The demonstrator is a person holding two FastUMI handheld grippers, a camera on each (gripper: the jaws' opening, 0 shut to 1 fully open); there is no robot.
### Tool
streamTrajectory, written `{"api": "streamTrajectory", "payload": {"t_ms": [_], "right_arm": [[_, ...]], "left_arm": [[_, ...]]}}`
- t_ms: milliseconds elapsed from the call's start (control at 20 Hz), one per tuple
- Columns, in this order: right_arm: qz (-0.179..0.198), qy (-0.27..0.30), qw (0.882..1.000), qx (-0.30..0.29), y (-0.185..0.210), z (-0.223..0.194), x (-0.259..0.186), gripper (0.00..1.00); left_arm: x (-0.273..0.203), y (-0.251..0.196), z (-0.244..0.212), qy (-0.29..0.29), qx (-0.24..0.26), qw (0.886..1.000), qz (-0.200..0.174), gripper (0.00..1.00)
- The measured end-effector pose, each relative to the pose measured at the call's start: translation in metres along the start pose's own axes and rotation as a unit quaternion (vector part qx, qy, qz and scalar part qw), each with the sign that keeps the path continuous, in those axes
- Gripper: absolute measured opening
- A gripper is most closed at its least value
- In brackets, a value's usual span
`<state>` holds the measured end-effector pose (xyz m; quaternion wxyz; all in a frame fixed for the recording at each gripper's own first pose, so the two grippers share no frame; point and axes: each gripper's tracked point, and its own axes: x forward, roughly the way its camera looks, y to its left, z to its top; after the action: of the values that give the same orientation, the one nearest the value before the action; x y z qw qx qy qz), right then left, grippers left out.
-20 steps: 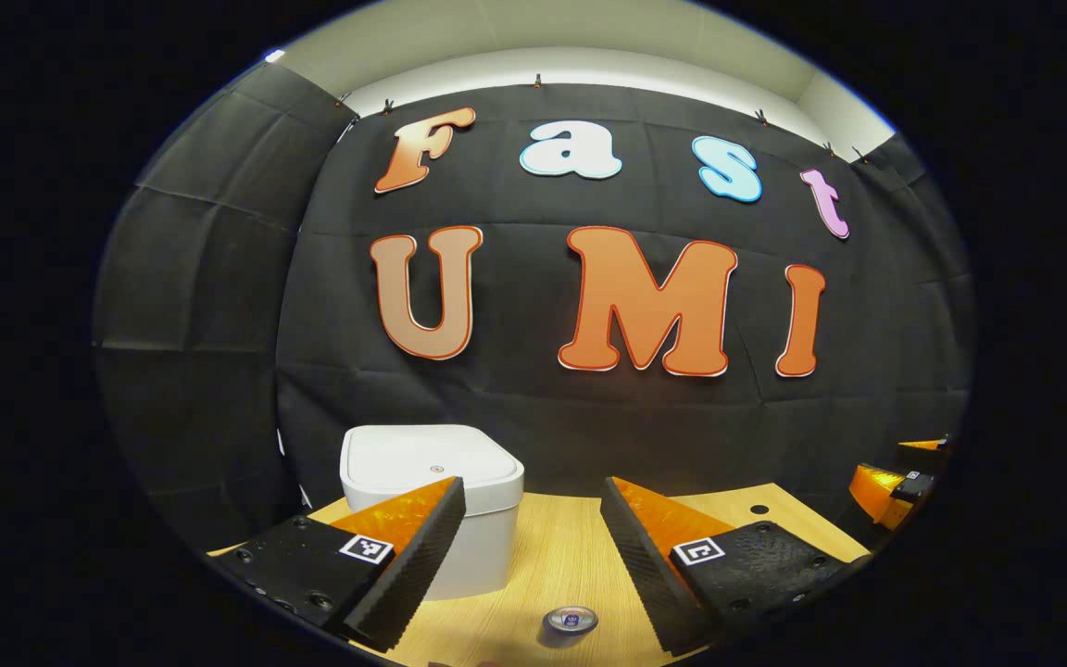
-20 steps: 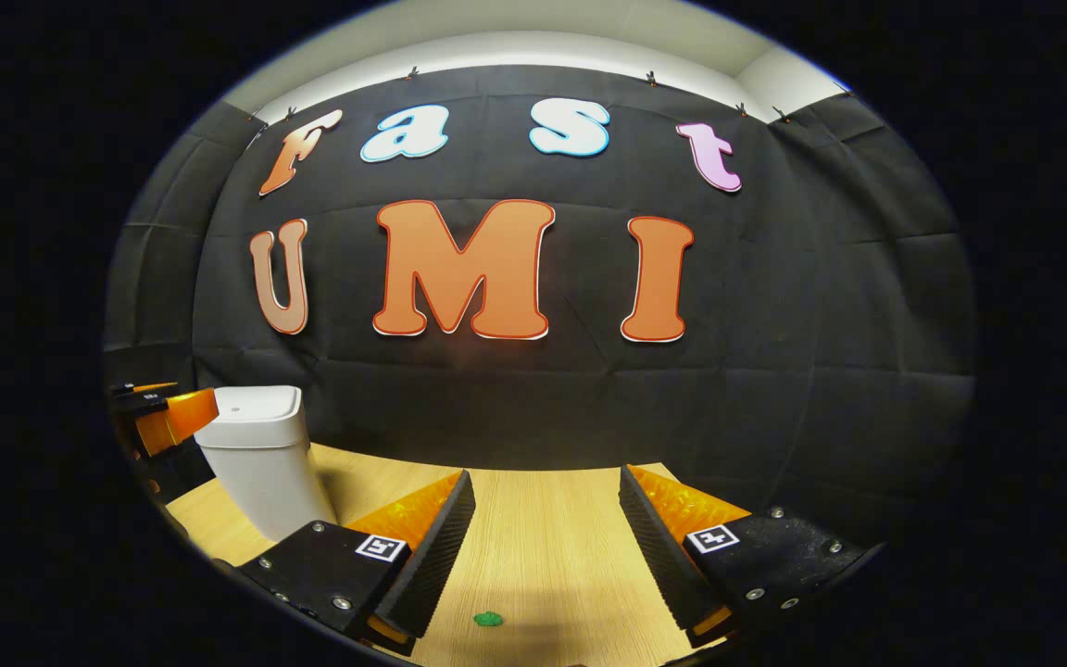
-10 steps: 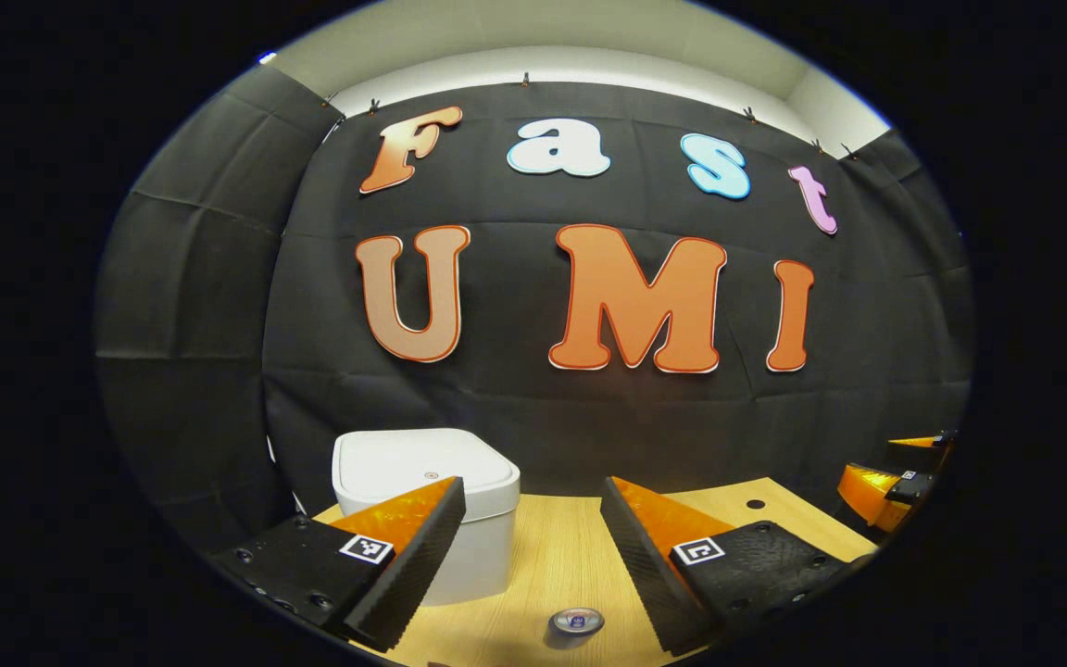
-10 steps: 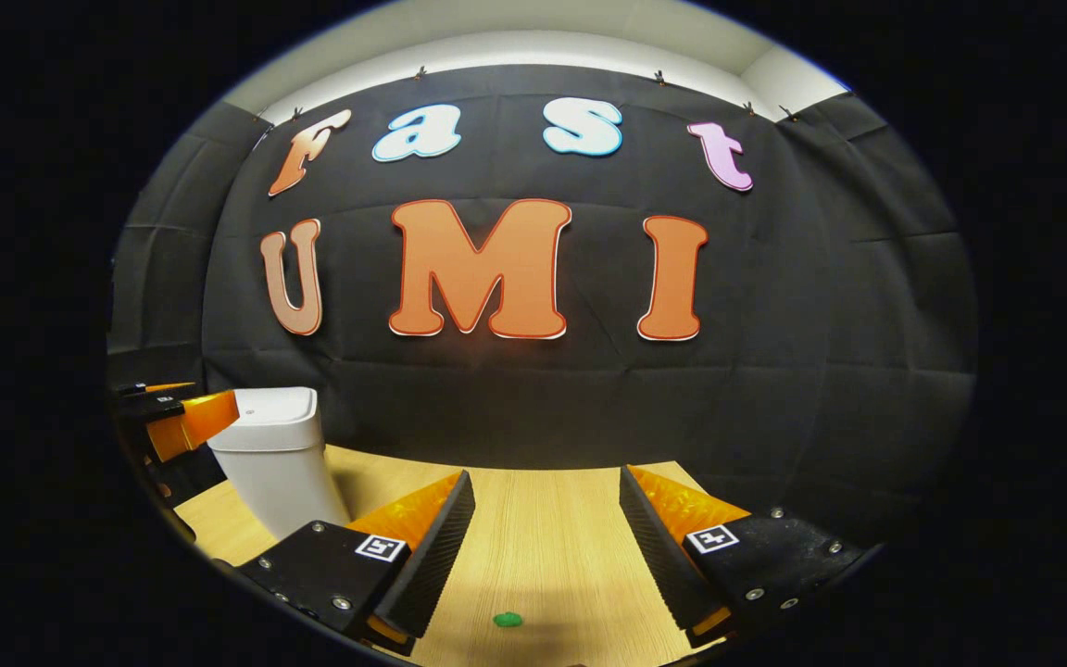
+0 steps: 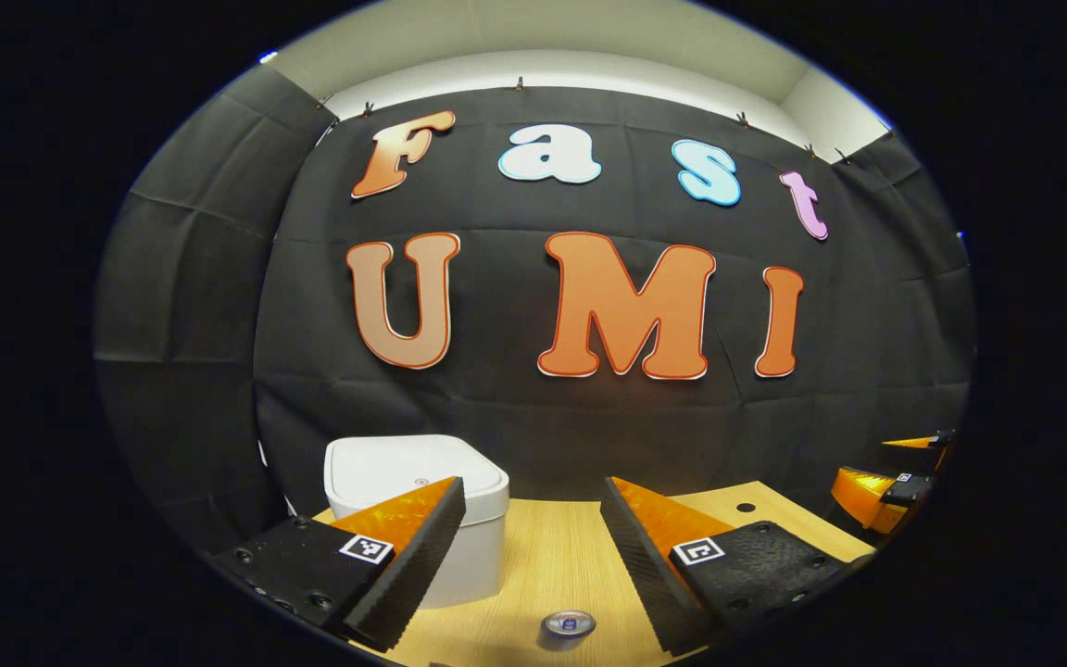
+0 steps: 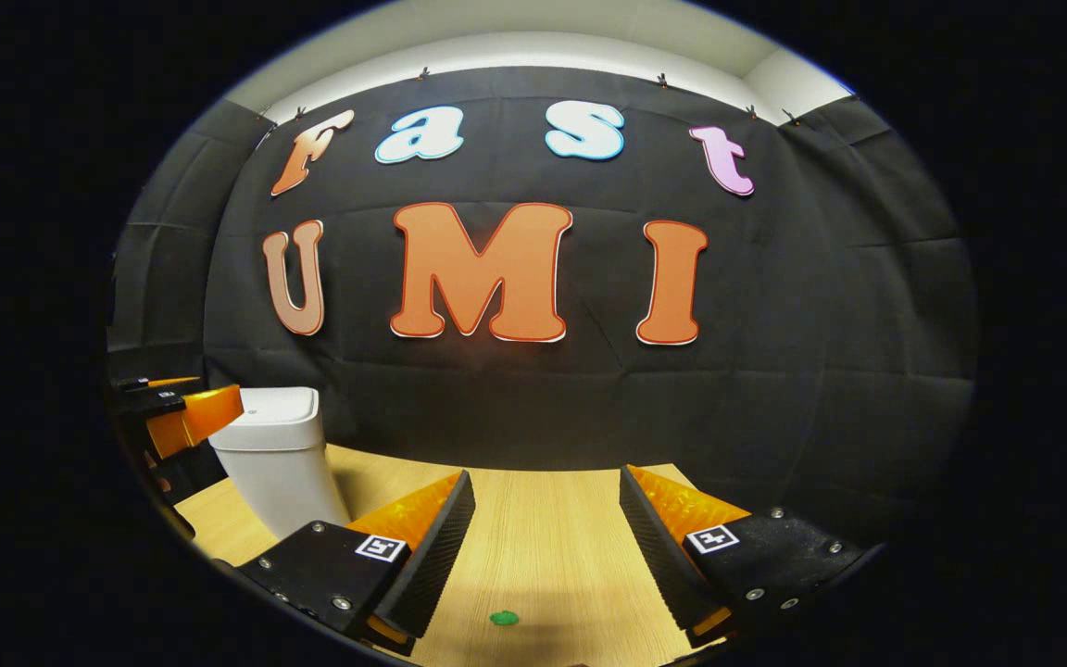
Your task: Press the lid of the desktop garbage bin to open it, pick up the crumpled paper on the desktop and throw it into the bin, then pick up the pop can on the desktop and drop it into the bin, and finally close the garbage bin lid.
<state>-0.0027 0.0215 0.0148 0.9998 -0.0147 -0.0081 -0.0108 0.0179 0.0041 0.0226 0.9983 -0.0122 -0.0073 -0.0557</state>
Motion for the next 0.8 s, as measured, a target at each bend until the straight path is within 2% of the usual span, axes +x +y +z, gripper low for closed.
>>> {"api": "streamTrajectory", "payload": {"t_ms": [400,800], "right_arm": [[-0.002,-0.005,1.000,0.007,-0.0021,0.0079,-0.0017,0.94],[-0.003,-0.005,1.000,0.011,-0.0027,0.0094,-0.0029,0.94]], "left_arm": [[-0.0006,-0.0056,-0.0017,0.008,-0.002,1.000,-0.007,0.94],[0.0011,0.0026,-0.0010,0.011,0.002,1.000,0.001,0.94]]}}
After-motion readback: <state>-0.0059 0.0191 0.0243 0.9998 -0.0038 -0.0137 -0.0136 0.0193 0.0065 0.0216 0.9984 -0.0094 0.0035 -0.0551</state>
